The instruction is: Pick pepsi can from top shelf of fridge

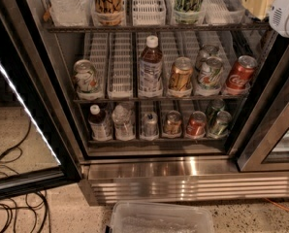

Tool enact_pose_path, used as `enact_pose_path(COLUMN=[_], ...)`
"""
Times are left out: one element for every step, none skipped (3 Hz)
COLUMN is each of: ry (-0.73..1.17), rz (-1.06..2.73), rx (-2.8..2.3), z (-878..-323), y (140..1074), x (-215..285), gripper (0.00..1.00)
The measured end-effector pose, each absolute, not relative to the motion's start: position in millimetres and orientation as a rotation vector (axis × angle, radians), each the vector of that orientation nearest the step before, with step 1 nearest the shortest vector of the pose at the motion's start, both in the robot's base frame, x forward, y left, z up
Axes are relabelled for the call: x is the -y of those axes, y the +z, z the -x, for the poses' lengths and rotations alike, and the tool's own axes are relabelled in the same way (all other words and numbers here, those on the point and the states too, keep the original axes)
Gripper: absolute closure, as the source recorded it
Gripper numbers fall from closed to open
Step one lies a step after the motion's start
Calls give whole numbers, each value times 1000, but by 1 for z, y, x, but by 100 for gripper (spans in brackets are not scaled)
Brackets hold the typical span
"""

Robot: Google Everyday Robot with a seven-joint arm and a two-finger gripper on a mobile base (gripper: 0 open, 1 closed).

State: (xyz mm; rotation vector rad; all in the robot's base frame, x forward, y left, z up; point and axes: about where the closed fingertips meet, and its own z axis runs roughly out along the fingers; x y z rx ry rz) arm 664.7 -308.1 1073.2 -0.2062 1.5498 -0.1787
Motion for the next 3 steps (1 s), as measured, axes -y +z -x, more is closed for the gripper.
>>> enact_pose_path(ry=[-182, -190, -187], rz=[200, 191, 182], rx=[-1546, -1536, -1529], z=[-667, -671, -672], y=[1074, 1077, 1079], x=[307, 308, 306], gripper=[31, 31, 50])
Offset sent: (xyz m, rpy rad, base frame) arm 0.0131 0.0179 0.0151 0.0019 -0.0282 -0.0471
